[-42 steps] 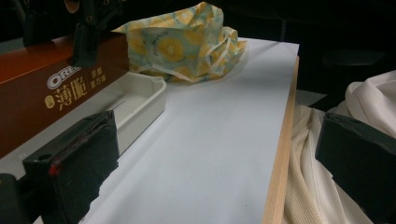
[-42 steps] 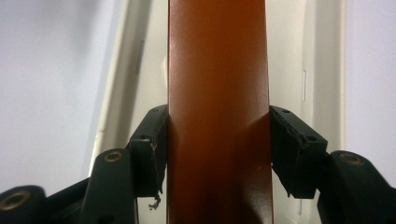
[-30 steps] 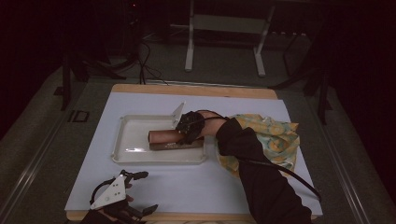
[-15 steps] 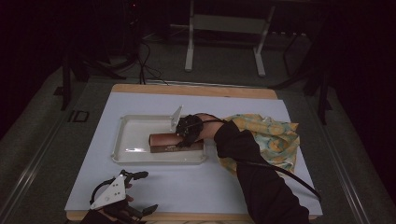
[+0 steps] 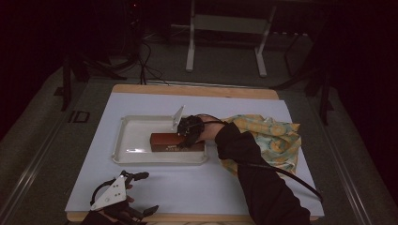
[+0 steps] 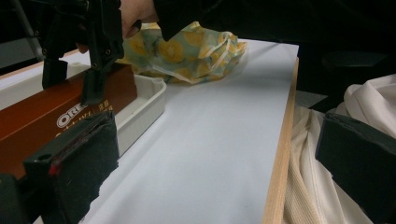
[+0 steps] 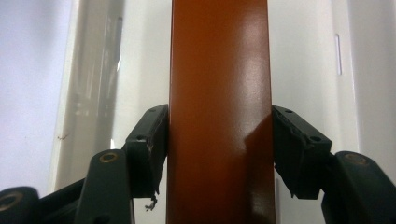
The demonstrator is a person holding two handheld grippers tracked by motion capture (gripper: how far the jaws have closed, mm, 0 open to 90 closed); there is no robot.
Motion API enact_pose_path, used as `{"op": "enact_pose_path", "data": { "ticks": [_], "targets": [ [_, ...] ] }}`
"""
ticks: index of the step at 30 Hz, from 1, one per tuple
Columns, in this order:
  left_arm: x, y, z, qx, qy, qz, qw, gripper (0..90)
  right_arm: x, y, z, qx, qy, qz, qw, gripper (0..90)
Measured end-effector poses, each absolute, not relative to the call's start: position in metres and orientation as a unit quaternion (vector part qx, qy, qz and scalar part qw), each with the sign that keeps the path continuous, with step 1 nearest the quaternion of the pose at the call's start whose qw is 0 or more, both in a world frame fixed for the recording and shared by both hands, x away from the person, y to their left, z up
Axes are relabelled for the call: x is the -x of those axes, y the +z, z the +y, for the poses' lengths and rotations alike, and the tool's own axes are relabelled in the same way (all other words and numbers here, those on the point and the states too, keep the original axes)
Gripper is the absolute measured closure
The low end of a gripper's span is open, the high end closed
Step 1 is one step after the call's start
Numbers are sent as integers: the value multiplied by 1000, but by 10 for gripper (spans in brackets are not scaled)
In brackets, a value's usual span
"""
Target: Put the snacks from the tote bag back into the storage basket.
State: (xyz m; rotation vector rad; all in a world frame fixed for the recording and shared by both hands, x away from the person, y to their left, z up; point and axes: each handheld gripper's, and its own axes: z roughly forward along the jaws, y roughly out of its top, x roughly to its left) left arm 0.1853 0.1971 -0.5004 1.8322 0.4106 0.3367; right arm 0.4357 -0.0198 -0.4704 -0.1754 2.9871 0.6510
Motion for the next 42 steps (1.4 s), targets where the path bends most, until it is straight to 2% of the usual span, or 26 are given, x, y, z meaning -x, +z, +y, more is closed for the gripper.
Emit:
{"op": "enact_pose_path", "data": {
  "ticks": [6,14,23,30,42],
  "targets": [
    [-185,-500,197,-783,144,175,579,0,-435,-466,-20,57,221,973,39,352],
    [-186,-500,197,-783,144,176,579,0,-433,-449,-24,55,236,969,48,346],
    [-186,-500,197,-783,144,178,578,0,-426,-433,-33,50,237,969,48,225],
    [-186,-501,197,-784,145,179,577,0,-426,-420,-48,31,254,966,31,136],
    [-186,-501,197,-784,145,182,576,0,-434,-406,-86,-19,257,965,46,147]
  ]
}}
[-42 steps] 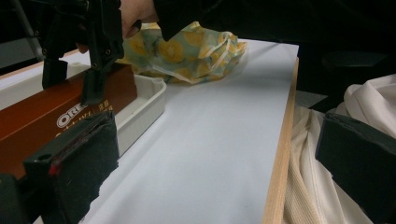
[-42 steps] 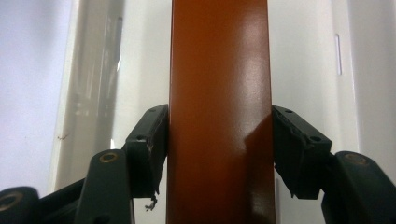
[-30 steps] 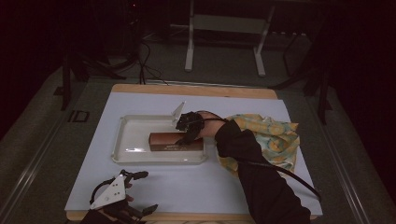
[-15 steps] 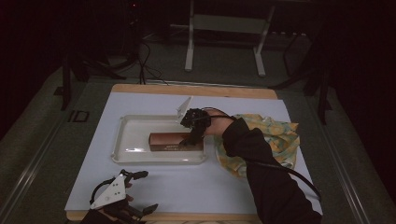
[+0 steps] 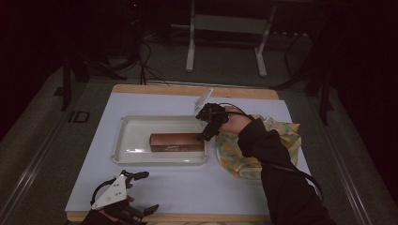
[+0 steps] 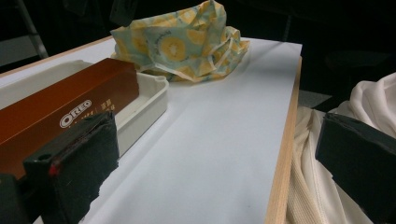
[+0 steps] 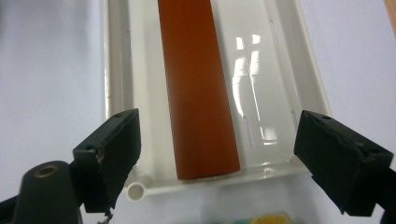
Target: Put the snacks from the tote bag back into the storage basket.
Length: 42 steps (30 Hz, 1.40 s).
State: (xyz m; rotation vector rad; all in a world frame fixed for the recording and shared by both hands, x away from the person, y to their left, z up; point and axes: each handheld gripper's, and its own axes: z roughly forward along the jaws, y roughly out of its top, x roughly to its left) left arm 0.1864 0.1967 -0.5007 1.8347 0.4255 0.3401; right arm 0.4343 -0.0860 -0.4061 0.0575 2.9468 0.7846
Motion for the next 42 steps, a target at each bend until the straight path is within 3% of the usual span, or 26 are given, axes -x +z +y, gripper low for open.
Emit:
{"op": "enact_pose_path", "data": {
  "ticks": [22,42],
  "targets": [
    [-186,-501,196,-785,146,183,573,0,-438,-398,-152,-111,288,947,91,147],
    [-187,-501,196,-786,145,183,573,0,-428,-394,-232,-236,323,894,203,137]
  ]
}}
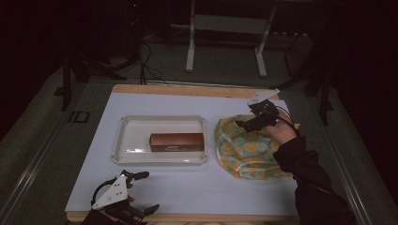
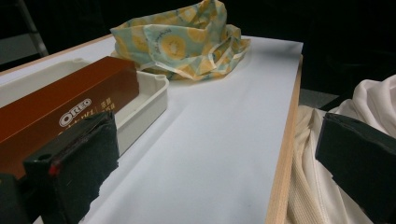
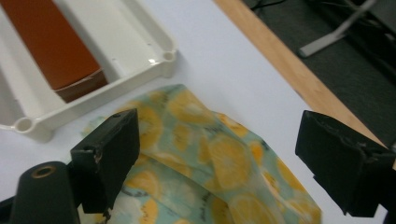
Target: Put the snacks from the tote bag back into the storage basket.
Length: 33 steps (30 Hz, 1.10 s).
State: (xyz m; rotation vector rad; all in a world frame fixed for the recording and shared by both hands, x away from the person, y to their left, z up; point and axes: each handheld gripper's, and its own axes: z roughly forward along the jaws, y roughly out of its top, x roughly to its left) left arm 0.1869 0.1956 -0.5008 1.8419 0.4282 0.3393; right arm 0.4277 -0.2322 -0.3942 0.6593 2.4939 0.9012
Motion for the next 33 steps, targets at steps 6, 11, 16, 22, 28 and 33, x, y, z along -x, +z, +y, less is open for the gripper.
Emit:
{"op": "enact_pose_path", "data": {
  "ticks": [6,11,16,22,28,33],
  "targets": [
    [-187,-501,195,-786,145,183,573,0,-421,-398,-254,-278,336,872,221,135],
    [-187,-501,196,-786,145,183,573,0,-410,-404,-270,-314,359,845,242,136],
    [-187,-501,196,-786,144,182,573,0,-396,-408,-282,-345,379,818,260,136],
    [-187,-500,196,-785,146,182,573,0,-379,-414,-296,-377,404,788,272,141],
    [-187,-500,195,-785,145,182,573,0,-365,-429,-304,-385,396,784,284,141],
    [-186,-500,195,-786,146,182,573,0,-357,-438,-312,-394,406,779,270,141]
  ]
}}
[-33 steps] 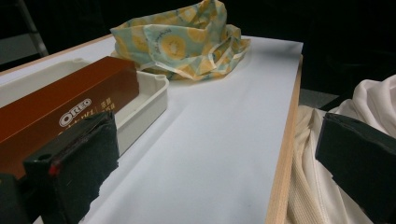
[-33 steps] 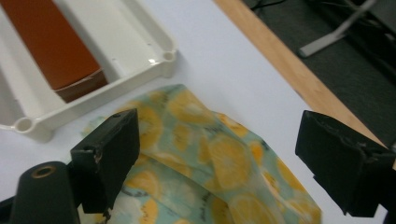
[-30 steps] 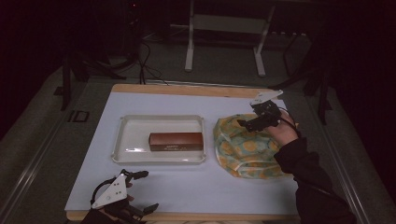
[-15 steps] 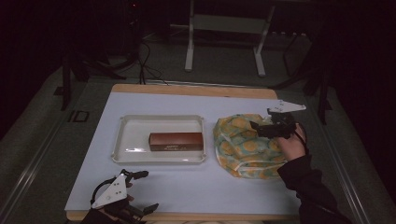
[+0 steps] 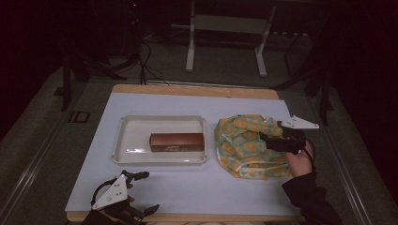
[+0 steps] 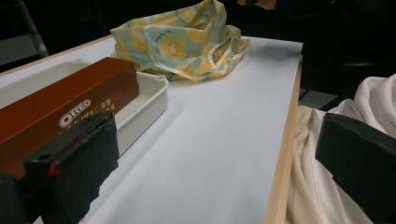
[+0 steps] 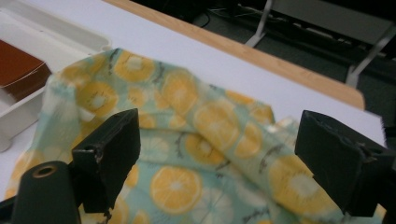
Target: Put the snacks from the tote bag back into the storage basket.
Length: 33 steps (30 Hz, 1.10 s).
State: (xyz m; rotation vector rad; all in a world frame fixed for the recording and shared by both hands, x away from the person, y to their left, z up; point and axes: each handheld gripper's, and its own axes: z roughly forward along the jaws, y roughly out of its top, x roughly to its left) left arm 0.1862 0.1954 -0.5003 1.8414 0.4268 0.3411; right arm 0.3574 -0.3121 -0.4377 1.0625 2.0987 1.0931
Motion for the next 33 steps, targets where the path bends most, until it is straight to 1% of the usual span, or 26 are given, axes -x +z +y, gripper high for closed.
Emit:
{"op": "enact_pose_path", "data": {
  "ticks": [6,13,18,26,31,33],
  "targets": [
    [-186,-500,195,-786,144,179,574,0,-338,-446,-321,-397,416,767,284,141],
    [-186,-501,195,-791,145,181,566,0,-327,-454,-326,-405,408,763,296,141],
    [-186,-501,194,-793,144,180,564,0,-320,-462,-330,-412,416,756,294,141],
    [-185,-501,195,-791,144,179,566,0,-322,-466,-330,-407,412,759,296,141],
    [-185,-501,195,-792,144,178,565,0,-323,-468,-331,-410,415,759,290,141],
    [-184,-501,195,-792,145,179,566,0,-321,-467,-331,-410,418,755,295,141]
  ]
}}
